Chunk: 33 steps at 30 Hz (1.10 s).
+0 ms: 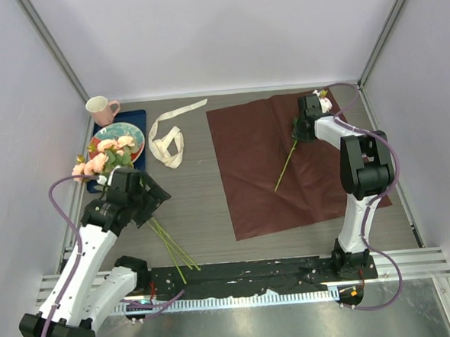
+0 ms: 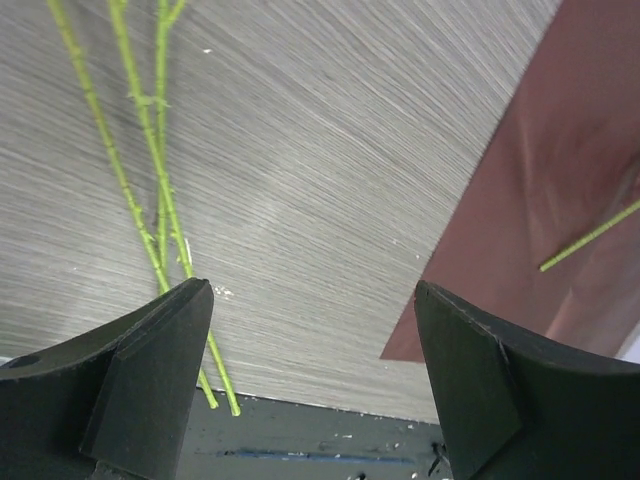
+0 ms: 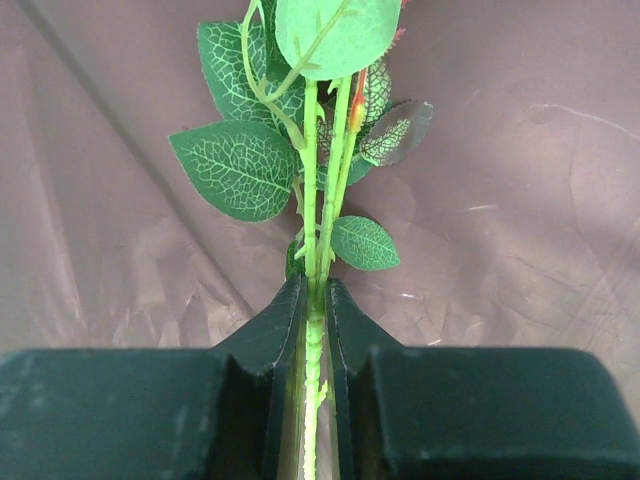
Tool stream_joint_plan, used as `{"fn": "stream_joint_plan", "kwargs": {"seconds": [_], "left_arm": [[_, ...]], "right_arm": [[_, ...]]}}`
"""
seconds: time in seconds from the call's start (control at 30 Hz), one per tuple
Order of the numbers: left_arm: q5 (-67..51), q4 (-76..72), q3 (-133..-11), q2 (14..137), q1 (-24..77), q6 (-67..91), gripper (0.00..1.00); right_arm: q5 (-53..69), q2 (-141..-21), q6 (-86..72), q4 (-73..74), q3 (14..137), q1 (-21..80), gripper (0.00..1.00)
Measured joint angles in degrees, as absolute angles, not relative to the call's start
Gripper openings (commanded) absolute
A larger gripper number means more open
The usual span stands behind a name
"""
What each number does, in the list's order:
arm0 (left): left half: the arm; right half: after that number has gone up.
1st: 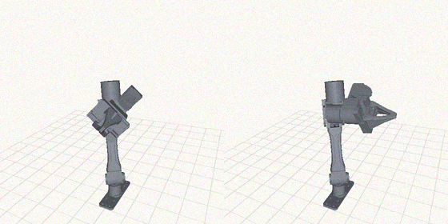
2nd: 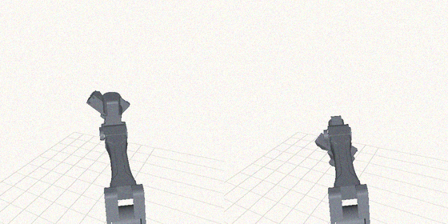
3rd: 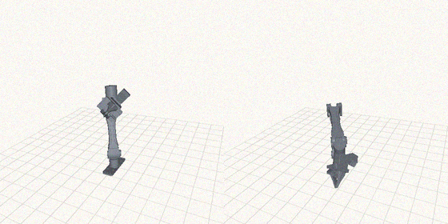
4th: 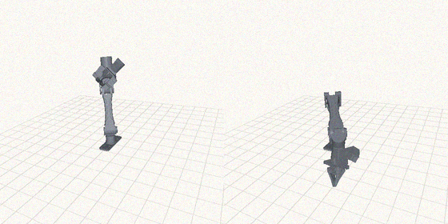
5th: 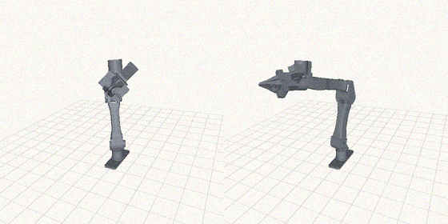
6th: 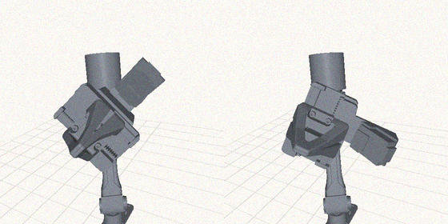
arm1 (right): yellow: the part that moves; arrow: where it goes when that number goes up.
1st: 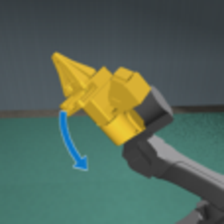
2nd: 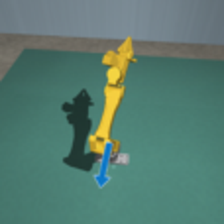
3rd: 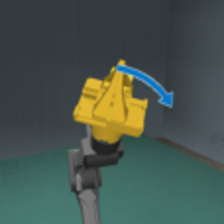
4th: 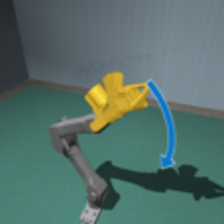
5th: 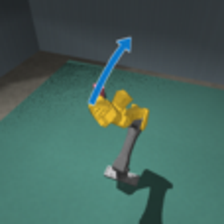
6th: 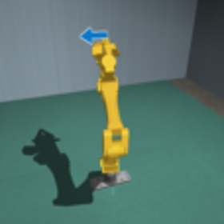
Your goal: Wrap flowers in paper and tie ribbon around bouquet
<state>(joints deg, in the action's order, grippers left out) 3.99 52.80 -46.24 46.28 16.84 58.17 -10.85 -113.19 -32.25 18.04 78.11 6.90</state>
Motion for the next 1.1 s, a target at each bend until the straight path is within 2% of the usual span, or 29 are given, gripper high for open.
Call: {"fn": "stream_joint_plan", "kwargs": {"seconds": [0.03,0.13,0.17,0.27,0.3,0.4,0.7,0.8,0.97,1.07,1.1], "left_arm": [[4.91,53.01,-46.00,46.41,16.84,58.70,0.87],[7.51,53.65,-45.19,47.70,16.84,60.73,0.87],[8.43,54.08,-45.08,48.45,16.84,61.32,0.87],[11.25,55.40,-45.08,51.24,16.73,62.67,0.85],[12.12,55.83,-45.08,52.49,16.67,62.87,0.84],[14.22,56.62,-45.08,56.27,16.25,62.85,0.62],[21.52,55.68,-45.84,66.67,15.70,62.52,0.51],[23.62,53.63,-45.82,69.84,15.62,62.41,0.38],[25.91,49.87,-45.47,72.25,15.62,62.15,0.29],[26.63,47.97,-44.88,73.69,15.62,62.15,0.31],[26.85,47.64,-44.53,73.95,15.62,62.17,0.35]], "right_arm": [[-10.87,-113.19,-32.14,18.06,78.08,6.90,0.18],[-10.79,-113.19,-31.68,18.00,78.08,6.90,0.38],[-10.70,-113.19,-31.57,18.00,78.08,6.90,0.50],[-10.55,-113.12,-31.27,18.15,78.08,6.90,0.64],[-10.59,-112.95,-30.85,18.52,78.08,6.90,0.65],[-11.44,-111.33,-29.91,21.34,78.11,6.90,0.66],[-15.18,-92.99,-27.03,24.29,72.93,8.49,0.65],[-15.38,-88.44,-26.61,23.88,71.31,10.50,0.65],[-15.33,-85.12,-25.93,23.75,67.42,12.91,0.64],[-15.33,-84.77,-25.54,23.97,66.00,13.72,0.64],[-15.35,-84.73,-25.52,23.99,65.67,13.76,0.64]]}}
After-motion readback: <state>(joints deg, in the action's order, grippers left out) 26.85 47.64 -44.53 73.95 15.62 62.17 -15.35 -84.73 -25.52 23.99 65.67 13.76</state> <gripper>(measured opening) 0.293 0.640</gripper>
